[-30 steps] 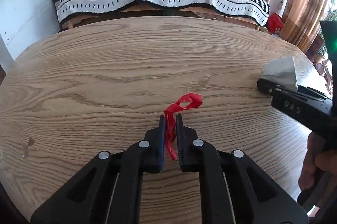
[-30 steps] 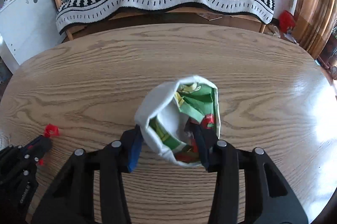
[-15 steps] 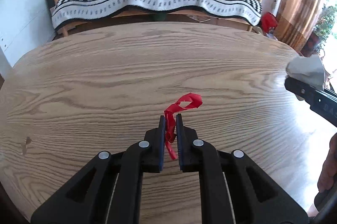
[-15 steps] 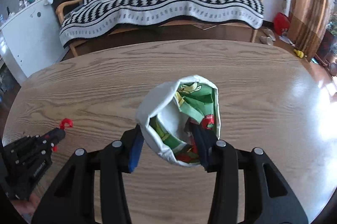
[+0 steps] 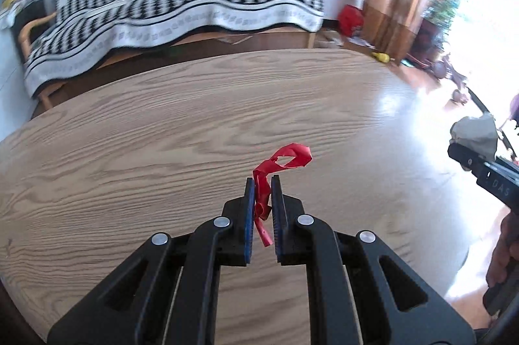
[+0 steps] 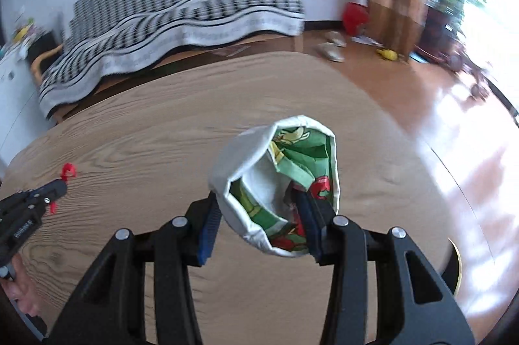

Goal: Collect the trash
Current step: 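Carry ribbon and snack bag to the bin and open both grippers inside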

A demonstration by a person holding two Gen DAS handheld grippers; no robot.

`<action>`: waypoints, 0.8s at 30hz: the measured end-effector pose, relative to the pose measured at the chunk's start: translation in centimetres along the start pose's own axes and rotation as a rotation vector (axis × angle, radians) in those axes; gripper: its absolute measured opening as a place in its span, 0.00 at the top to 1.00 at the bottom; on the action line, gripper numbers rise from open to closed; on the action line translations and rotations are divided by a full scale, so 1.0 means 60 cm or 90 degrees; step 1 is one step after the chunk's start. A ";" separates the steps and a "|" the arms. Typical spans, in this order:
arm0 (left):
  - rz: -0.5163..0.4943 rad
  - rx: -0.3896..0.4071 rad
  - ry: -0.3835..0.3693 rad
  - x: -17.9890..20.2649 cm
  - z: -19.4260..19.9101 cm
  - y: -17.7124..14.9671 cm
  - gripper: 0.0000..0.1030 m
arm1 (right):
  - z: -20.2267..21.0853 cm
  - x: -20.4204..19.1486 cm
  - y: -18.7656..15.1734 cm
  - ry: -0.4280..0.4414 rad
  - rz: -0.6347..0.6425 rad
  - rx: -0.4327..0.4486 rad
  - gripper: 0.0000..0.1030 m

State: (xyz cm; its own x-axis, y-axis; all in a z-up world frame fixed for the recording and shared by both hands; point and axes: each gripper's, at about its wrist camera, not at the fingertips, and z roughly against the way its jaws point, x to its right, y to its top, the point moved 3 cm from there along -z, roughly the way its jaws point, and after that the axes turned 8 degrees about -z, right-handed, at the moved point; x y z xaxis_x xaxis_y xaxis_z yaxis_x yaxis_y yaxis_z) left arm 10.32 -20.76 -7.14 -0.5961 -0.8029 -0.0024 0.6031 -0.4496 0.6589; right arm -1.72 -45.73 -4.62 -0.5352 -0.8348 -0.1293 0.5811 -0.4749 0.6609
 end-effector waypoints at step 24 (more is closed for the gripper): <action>-0.192 -0.001 -0.260 0.583 -0.031 0.015 0.91 | 0.012 0.608 -0.188 -0.167 -0.287 -0.129 0.56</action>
State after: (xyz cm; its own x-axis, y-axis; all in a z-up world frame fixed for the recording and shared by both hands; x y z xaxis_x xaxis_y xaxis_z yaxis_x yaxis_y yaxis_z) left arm -9.01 -49.99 -8.06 -0.9024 -0.4188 0.1015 0.3724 -0.6397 0.6724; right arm -28.24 -70.65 -16.28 -0.8773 -0.4523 -0.1606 0.3525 -0.8342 0.4242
